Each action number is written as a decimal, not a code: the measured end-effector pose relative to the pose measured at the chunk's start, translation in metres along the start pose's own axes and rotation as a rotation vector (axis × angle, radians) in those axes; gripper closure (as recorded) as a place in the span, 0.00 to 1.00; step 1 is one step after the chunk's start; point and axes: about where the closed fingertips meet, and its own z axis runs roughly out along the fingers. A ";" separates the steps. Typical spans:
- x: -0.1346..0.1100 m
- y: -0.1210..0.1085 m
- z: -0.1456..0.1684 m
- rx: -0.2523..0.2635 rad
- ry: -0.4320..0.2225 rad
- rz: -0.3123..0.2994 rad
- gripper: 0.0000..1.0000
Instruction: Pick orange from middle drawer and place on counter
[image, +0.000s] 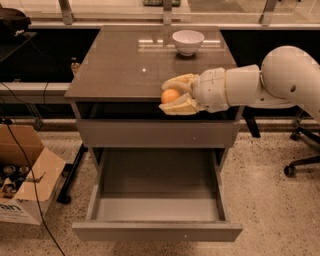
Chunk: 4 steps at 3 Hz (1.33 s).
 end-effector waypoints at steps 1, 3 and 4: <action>0.007 -0.027 0.011 0.001 0.046 -0.005 1.00; 0.021 -0.103 0.052 0.022 0.084 -0.008 1.00; 0.041 -0.131 0.064 0.058 0.103 0.034 1.00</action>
Offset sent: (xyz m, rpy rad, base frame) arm 0.1164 0.0154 0.0096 -0.0740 -0.0101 -0.0519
